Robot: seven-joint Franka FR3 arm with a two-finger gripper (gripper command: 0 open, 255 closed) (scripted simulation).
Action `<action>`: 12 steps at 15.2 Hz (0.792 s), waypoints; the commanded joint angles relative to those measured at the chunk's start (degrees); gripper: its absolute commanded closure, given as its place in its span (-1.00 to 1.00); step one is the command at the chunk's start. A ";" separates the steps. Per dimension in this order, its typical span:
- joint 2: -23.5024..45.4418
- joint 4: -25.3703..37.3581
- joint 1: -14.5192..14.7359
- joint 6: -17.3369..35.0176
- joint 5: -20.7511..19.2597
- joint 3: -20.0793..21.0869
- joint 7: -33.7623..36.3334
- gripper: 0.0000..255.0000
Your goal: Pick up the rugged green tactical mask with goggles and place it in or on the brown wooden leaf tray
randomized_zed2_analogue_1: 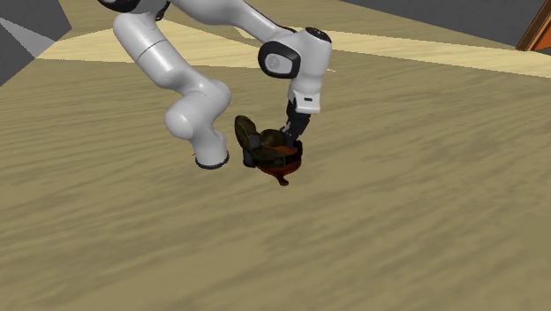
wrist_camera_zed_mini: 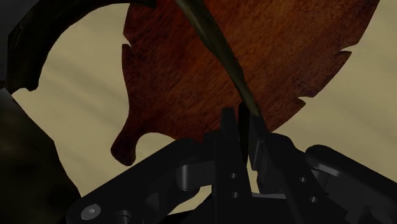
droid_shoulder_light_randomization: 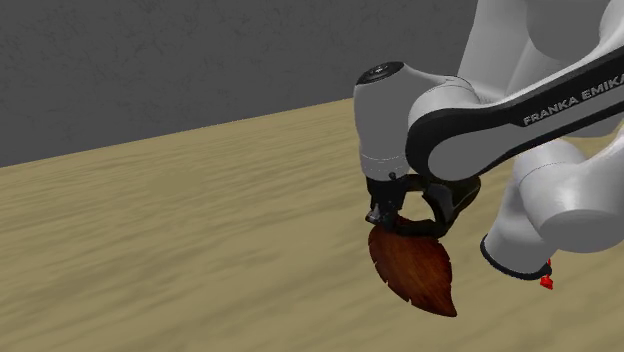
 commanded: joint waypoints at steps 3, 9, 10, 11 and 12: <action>0.99 0.30 4.24 0.95 4.61 4.99 5.94 1.00; 5.21 -1.05 5.75 6.72 7.13 8.54 8.56 1.00; 5.38 -1.17 5.75 7.01 7.17 8.60 8.56 1.00; 5.40 -1.16 5.75 7.01 7.17 8.61 8.56 1.00; 5.40 -1.16 5.75 7.02 7.17 8.60 8.56 1.00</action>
